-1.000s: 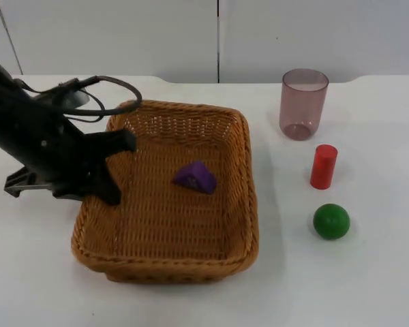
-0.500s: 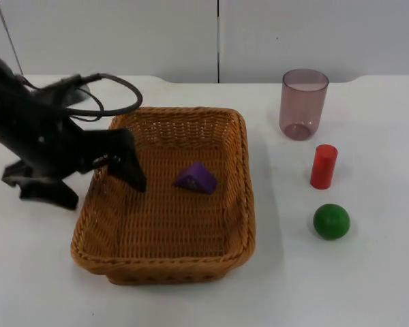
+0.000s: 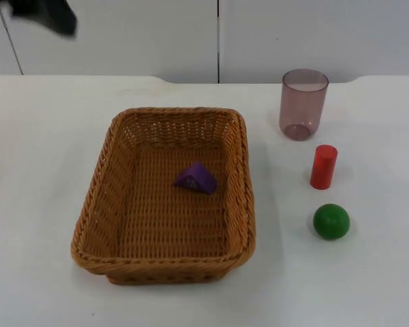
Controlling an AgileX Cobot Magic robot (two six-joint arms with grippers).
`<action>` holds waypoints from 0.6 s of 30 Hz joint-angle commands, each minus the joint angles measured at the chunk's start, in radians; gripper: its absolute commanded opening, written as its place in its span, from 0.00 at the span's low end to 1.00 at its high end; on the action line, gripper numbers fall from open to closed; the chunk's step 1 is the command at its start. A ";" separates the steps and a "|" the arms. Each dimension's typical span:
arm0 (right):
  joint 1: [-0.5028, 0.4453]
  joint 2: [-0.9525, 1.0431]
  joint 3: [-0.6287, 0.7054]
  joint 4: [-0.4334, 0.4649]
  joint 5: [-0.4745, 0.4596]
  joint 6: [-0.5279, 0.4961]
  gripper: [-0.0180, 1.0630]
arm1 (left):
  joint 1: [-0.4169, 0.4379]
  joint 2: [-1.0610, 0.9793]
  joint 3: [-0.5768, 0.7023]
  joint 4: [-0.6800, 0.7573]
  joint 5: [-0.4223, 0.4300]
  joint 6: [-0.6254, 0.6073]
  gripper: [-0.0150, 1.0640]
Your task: Pick up the basket with the left hand and place the triangular block into the basket with the right hand.
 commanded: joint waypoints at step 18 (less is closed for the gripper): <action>-0.003 -0.360 0.301 -0.001 -0.030 0.030 0.86 | -0.004 -0.676 0.269 0.043 0.035 -0.011 0.99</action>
